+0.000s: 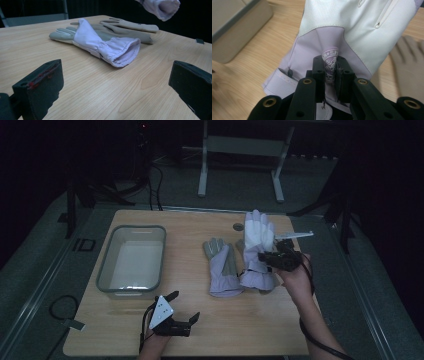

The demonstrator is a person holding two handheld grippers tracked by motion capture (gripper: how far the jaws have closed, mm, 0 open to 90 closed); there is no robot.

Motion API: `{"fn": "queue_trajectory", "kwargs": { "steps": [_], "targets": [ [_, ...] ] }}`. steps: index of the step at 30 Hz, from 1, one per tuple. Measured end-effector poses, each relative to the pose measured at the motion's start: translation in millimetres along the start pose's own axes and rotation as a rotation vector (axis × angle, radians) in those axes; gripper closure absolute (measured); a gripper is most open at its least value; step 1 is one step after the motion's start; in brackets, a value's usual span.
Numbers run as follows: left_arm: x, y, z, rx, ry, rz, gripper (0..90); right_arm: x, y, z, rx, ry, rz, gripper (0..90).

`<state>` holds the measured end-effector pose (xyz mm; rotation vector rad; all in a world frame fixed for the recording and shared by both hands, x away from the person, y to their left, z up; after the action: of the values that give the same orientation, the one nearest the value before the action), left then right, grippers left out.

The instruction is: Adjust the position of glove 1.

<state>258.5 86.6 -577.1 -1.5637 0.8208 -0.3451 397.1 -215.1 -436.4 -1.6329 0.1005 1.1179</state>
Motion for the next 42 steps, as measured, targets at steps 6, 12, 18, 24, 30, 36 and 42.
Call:
{"fn": "queue_trajectory", "kwargs": {
  "steps": [6, 12, 18, 24, 30, 36, 42],
  "targets": [
    [0.3, -0.1, 0.5, -0.004, -0.001, 0.003, 0.0, 22.4, -13.9, 28.5, -0.017, -0.024, 0.027, 79.6],
    [0.5, 0.0, 0.0, 0.004, -0.001, 0.006, 0.0, 45.3, -17.5, 46.6, -0.027, -0.043, 0.057, 79.5],
    [0.3, -0.1, 0.3, -0.007, 0.008, 0.003, 0.0, 69.9, -14.6, 51.9, -0.002, -0.060, 0.092, 79.4],
    [0.4, 0.0, 0.1, 0.004, 0.007, 0.009, 0.0, 93.0, -7.8, 50.5, -0.010, -0.029, 0.142, 79.4],
    [0.9, 0.0, -0.5, 0.006, 0.008, 0.009, 0.0, 112.6, -3.3, 51.6, -0.046, -0.003, 0.193, 76.3],
    [1.0, 0.1, -0.5, 0.005, 0.007, 0.011, 0.0, 125.4, 3.8, 50.3, -0.042, -0.008, 0.218, 68.5],
    [1.2, 0.1, -0.7, 0.006, 0.007, 0.012, 0.0, 128.5, 14.6, 53.8, -0.020, -0.020, 0.212, 67.6]
  ]
}}
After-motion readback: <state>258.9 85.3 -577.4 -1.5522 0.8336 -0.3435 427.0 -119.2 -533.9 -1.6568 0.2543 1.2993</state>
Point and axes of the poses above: each handheld gripper's, and its own axes: x roughly forward along the jaws, y roughly out of its underside, z roughly to its left, the point moved 4 cm from there along x, roughly forward along the jaws, and after that the axes turned 7 degrees about -x, right-handed, at the moved point
